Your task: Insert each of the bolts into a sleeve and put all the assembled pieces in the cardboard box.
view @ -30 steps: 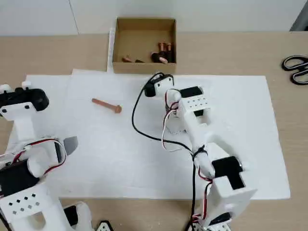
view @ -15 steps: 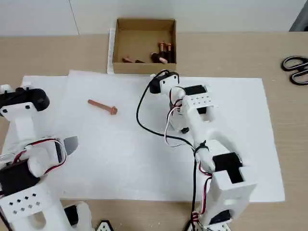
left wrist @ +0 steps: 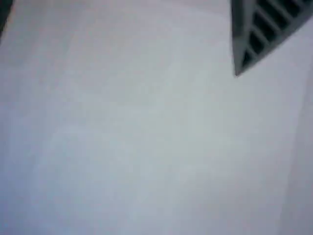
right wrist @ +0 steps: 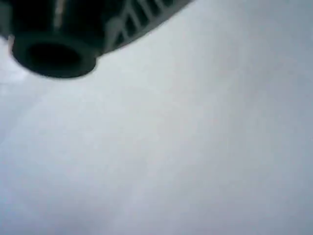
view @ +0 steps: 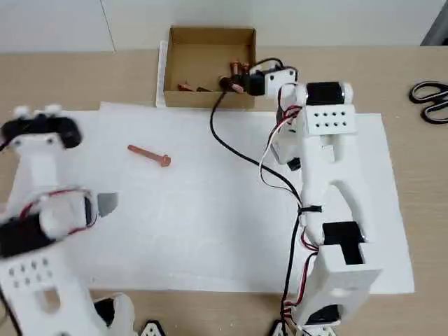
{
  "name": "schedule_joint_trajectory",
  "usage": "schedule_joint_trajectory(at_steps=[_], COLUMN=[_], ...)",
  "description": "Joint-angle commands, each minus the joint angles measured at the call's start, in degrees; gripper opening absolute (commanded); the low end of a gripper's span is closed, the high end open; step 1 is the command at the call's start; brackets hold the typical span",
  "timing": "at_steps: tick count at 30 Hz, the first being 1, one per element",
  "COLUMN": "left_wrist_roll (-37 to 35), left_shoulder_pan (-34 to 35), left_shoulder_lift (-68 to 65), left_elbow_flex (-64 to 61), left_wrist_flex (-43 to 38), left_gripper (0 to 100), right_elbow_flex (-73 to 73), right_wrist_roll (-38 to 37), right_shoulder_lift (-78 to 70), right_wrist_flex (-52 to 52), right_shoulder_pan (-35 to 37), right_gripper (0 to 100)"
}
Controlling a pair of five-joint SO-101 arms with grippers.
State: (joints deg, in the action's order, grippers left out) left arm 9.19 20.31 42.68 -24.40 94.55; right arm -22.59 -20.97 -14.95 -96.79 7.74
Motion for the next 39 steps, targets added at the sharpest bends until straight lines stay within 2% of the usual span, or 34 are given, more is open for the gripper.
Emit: schedule_joint_trajectory(at_steps=[1,5,8,14,22,32,39], left_wrist_roll=[6.2,22.5,34.9,47.8,56.8,58.2,58.1], left_shoulder_pan=[-6.1,-12.3,-13.8,-13.5,-15.6,-18.4,-20.1], left_shoulder_lift=[-13.5,-29.3,-39.2,-56.3,-73.4,-87.6,-92.7], left_elbow_flex=[8.6,18.7,26.6,40.9,53.1,65.1,68.6], left_wrist_flex=[-0.3,-0.3,-0.6,-5.0,-7.5,-9.1,-8.8], left_gripper=[30,30,30,30,30,29,14], right_elbow_flex=[-3.5,-2.8,0.3,8.0,14.4,22.0,22.5], right_wrist_roll=[0.2,0.3,0.3,-0.1,0.1,0.4,1.7], right_shoulder_lift=[0.8,2.5,6.9,16.7,25.2,31.2,32.2], right_wrist_flex=[-2.5,-2.9,-2.8,-2.5,-2.5,-2.6,-2.5], right_shoulder_pan=[-1.2,-2.2,-3.0,-5.7,-7.3,-7.3,-7.3], right_gripper=[0.3,0.3,0.3,0.4,0.4,0.4,0.4])
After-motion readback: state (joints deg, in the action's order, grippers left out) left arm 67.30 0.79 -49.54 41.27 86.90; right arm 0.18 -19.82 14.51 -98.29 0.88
